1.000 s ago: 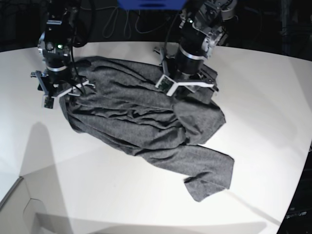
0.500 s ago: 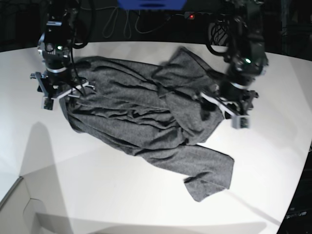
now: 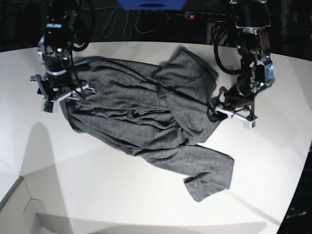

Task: Layout the t-shirt on the table in an organized manner, then fold the t-shirt properly
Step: 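Pull the held fabric away from the right gripper with the left gripper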

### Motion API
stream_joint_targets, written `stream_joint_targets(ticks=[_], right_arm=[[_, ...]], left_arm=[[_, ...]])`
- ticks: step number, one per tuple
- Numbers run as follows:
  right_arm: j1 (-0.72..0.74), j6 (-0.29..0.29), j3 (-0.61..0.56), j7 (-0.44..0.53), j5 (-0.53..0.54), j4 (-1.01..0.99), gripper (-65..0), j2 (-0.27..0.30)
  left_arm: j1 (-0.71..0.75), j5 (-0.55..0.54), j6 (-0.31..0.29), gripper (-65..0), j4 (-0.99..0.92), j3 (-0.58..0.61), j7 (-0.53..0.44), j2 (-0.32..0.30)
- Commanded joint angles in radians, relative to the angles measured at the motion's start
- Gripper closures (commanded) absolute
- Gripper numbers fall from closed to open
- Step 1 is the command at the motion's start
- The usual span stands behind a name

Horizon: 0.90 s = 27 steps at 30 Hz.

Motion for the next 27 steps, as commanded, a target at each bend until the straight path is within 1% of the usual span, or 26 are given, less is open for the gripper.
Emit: stream_joint_targets(ticks=[1,5,7,8,10,13,16,17,21,23,27], right_arm=[[0.020,0.003,0.001,0.025,0.000,0.016,-33.9,0.005],[0.032,0.003,0.001,0.024,0.000,0.015,-33.9,0.005],[0.032,0.003,0.001,0.024,0.000,0.015,-33.9,0.005],[0.032,0.003,0.001,0.024,0.000,0.015,-33.9,0.005],[0.032,0.003,0.001,0.024,0.000,0.015,-33.9,0.005],[0.032,0.003,0.001,0.024,0.000,0.015,-33.9,0.005],[0.032,0.003,0.001,0.024,0.000,0.015,-33.9,0.005],[0.032,0.003,0.001,0.024,0.000,0.015,-33.9,0.005],[0.032,0.003,0.001,0.024,0.000,0.015,-33.9,0.006],[0.032,0.003,0.001,0.024,0.000,0.015,-33.9,0.006],[0.029,0.003,0.001,0.024,0.000,0.015,-33.9,0.006]], left_arm=[[-0.022,-0.009,-0.004,-41.2,-0.001,-0.001,-0.008,-0.004],[-0.047,-0.012,-0.004,-40.5,-0.067,0.001,-0.008,-0.004],[-0.050,-0.013,-0.004,-36.5,-0.081,0.010,-0.008,-0.004],[-0.050,-0.013,-0.004,-32.7,-0.083,0.025,-0.008,-0.005],[-0.050,-0.015,-0.004,-21.7,-0.084,0.047,-0.009,-0.010],[-0.064,-0.015,-0.004,0.0,-0.080,0.048,-0.009,-0.007],[-0.071,-0.017,-0.004,-1.4,-0.069,0.047,-0.009,-0.015],[-0.074,-0.017,-0.004,-0.1,-0.052,0.045,-0.009,-0.016],[-0.102,-0.018,-0.004,-0.2,0.080,0.013,-0.009,-0.051],[-0.145,-0.017,-0.004,-0.2,0.132,0.002,-0.003,-0.061],[-0.199,-0.017,-0.004,-0.2,0.151,-0.004,-0.009,-0.116]])
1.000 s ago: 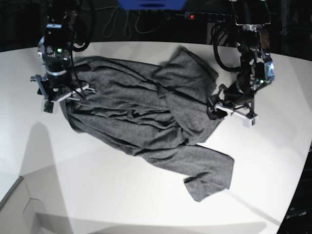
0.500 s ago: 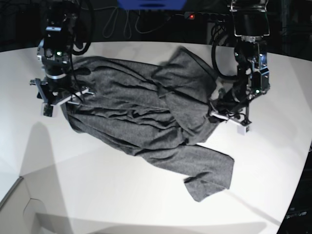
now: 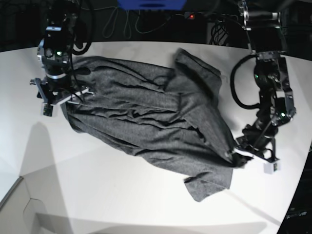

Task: Layout the t-shirt on the table in an organized manner, then fold the t-shirt properly
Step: 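Pull the held fabric away from the right gripper with the left gripper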

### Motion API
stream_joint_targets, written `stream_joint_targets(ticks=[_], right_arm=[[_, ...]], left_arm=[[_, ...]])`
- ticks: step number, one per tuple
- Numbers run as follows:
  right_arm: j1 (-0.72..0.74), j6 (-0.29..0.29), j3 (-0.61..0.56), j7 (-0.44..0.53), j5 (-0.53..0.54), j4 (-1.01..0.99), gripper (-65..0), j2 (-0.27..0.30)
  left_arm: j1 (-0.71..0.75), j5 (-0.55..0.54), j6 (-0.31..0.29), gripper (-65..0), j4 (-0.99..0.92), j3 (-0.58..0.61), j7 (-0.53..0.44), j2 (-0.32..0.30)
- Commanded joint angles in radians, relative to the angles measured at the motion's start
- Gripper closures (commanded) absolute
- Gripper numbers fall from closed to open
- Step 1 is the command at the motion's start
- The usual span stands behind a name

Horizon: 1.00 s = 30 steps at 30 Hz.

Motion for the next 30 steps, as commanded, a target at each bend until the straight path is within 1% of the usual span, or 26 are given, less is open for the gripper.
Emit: stream_joint_targets(ticks=[1,7,13,15,20,22,26,28,30], right_arm=[[0.003,0.003,0.001,0.024,0.000,0.017,-33.9,0.005],[-0.001,0.003,0.007,0.023,-0.001,0.017,-33.8,0.005],[-0.020,0.003,0.003,0.024,-0.003,0.017,-33.7,0.005],[-0.021,0.003,0.003,0.024,-0.003,0.017,-33.7,0.005],[-0.024,0.003,0.007,0.024,-0.003,0.017,-33.6,0.005],[-0.034,0.003,0.009,0.024,-0.003,0.017,-33.6,0.005],[-0.043,0.003,0.004,0.024,-0.003,0.017,-33.6,0.005],[-0.044,0.003,0.003,0.024,-0.003,0.017,-33.6,0.002],[-0.044,0.003,0.003,0.024,-0.003,0.017,-33.6,0.002]], left_arm=[[-0.032,-0.002,0.000,-0.2,0.012,-0.005,-0.011,-0.021],[-0.144,0.001,0.000,-0.2,-0.005,-0.053,-0.012,-0.087],[-0.298,0.001,0.000,-0.2,-0.204,-0.053,-0.012,-0.133],[-0.336,0.001,0.000,-0.2,-0.281,-0.051,-0.049,-0.136],[-0.374,0.001,0.000,-0.4,-0.474,-0.048,-0.244,-0.139],[-0.397,0.001,0.000,-0.5,-0.550,-0.046,-0.287,-0.137],[-0.468,0.001,0.000,-0.6,-0.706,-0.046,-0.290,-0.136],[-0.486,0.000,0.000,-0.6,-0.746,-0.046,-0.293,-0.134],[-0.488,-0.006,0.000,-0.6,-0.744,-0.046,-0.287,-0.133]])
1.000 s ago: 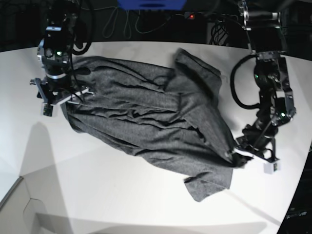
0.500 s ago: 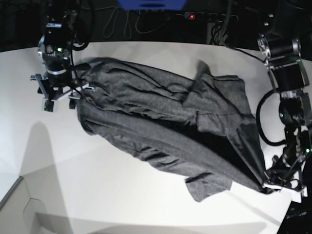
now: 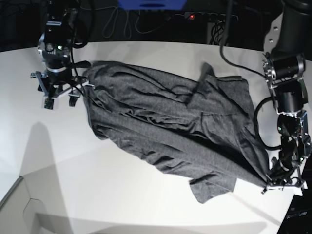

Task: Layout the t-shirt on the table in an organized manner, then fold the t-shirt properly
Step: 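Pull the held fabric away from the right gripper with the left gripper, then release and regrasp the shirt edge with the left gripper, pulling outward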

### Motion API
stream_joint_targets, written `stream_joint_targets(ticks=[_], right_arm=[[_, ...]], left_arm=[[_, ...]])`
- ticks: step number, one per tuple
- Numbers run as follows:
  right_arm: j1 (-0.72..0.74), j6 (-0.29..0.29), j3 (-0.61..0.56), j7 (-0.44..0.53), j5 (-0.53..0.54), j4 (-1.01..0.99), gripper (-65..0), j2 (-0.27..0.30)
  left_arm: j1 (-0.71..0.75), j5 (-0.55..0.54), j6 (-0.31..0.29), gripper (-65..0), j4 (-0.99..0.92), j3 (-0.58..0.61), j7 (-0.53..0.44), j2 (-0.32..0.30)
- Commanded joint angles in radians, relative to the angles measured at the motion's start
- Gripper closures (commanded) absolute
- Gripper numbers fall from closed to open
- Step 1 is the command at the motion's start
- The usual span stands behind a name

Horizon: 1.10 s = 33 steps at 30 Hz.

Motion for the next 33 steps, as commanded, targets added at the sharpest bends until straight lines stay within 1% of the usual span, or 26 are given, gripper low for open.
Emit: stream_joint_targets(ticks=[1,3,5,6,8,9,10,12,16,18,20,26,30,33], right_arm=[[0.003,0.003,0.000,0.024,-0.002,0.017,-33.6,0.002],[0.003,0.003,0.000,0.024,-0.002,0.017,-33.6,0.002],[0.003,0.003,0.000,0.024,-0.002,0.017,-33.6,0.002],[0.003,0.003,0.000,0.024,-0.002,0.017,-33.6,0.002],[0.002,0.003,0.000,0.024,-0.002,0.017,-33.6,0.001],[0.002,0.003,0.000,0.024,-0.002,0.017,-33.6,0.001],[0.002,0.003,0.000,0.024,-0.002,0.017,-33.6,0.001],[0.002,0.003,0.000,0.024,-0.002,0.017,-33.6,0.001],[0.002,0.003,0.000,0.027,-0.002,0.017,-33.6,0.001],[0.002,0.003,0.000,0.027,-0.002,0.017,-33.6,0.001],[0.002,0.003,0.000,0.029,-0.002,0.017,-33.6,0.001],[0.005,0.003,-0.002,0.030,-0.002,0.017,-33.6,0.001],[0.009,0.003,-0.002,0.029,-0.001,0.017,-33.6,0.001],[0.008,0.003,-0.002,0.029,-0.001,0.017,-33.6,0.001]], left_arm=[[-0.029,-0.006,-0.011,-1.0,0.022,-0.001,-0.005,-0.014],[-0.032,-0.006,-0.011,-5.5,0.029,-0.003,0.083,-0.020],[-0.037,-0.007,-0.011,-13.4,0.032,-0.008,0.153,-0.020],[-0.038,-0.007,-0.011,-18.3,0.042,-0.008,0.173,-0.020],[-0.026,-0.007,-0.011,-28.4,0.094,-0.008,0.175,-0.020],[-0.006,-0.007,-0.011,-31.8,0.135,-0.008,0.181,-0.020],[0.029,-0.007,-0.011,-33.0,0.183,-0.009,0.183,-0.020],[0.121,-0.029,-0.011,-32.8,0.316,-0.011,0.184,-0.017],[0.339,-0.132,-0.001,-32.1,0.539,-0.074,0.184,-0.007],[0.448,-0.161,-0.001,-30.4,0.594,-0.103,0.178,0.019],[0.520,-0.158,-0.004,-29.3,0.603,-0.129,0.175,0.051],[0.632,-0.121,-0.009,-29.0,0.588,-0.135,0.175,0.121],[0.649,-0.076,-0.009,-28.9,0.589,-0.135,0.175,0.147],[0.660,-0.043,-0.009,-28.9,0.589,-0.135,0.176,0.151]])
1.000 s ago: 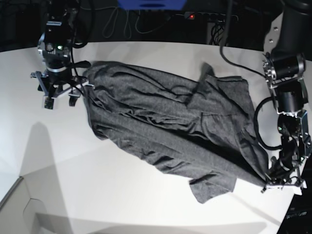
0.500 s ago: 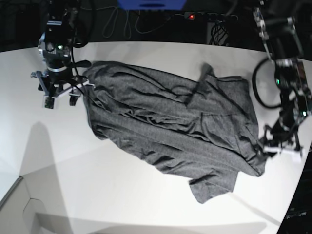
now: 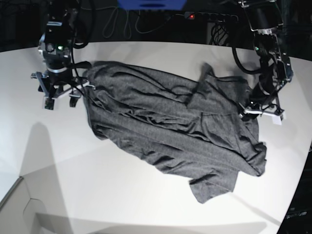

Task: Layout the t-shirt on the table in an organized manner, then fold the t-shirt properly
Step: 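Release and regrasp the shirt edge with the left gripper, pulling outward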

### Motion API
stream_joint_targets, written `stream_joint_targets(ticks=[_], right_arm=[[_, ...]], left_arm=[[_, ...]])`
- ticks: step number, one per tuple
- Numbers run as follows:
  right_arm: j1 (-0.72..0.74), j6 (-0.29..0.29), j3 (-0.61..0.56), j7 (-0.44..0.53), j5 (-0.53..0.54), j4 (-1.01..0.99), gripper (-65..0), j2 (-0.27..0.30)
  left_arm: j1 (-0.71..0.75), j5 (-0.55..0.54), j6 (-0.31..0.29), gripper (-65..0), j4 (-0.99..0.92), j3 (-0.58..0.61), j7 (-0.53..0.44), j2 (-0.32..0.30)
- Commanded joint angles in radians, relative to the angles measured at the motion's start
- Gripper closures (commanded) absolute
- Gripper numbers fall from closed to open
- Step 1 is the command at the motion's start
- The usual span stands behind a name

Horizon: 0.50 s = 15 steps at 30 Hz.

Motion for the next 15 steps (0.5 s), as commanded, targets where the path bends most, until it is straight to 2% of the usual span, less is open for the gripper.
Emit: stream_joint_targets(ticks=[1,7,13,15], right_arm=[[0.005,0.003,0.000,0.027,-0.001,0.018,-33.6,0.004],[0.005,0.003,0.000,0.025,-0.001,0.018,-33.6,0.004],[0.008,0.003,0.000,0.024,-0.001,0.016,-33.6,0.004],[0.008,0.003,0.000,0.022,-0.001,0.016,-33.6,0.004]], left_arm=[[0.000,-0.004,-0.009,-28.9,0.020,-0.003,-0.012,-0.012],[0.003,0.001,-0.009,-28.2,0.018,-0.002,-0.006,-0.011],[0.007,-0.010,-0.011,-10.3,0.031,0.037,-0.009,-0.014],[0.029,-0.010,-0.011,-1.9,0.081,0.033,-0.006,-0.011]])
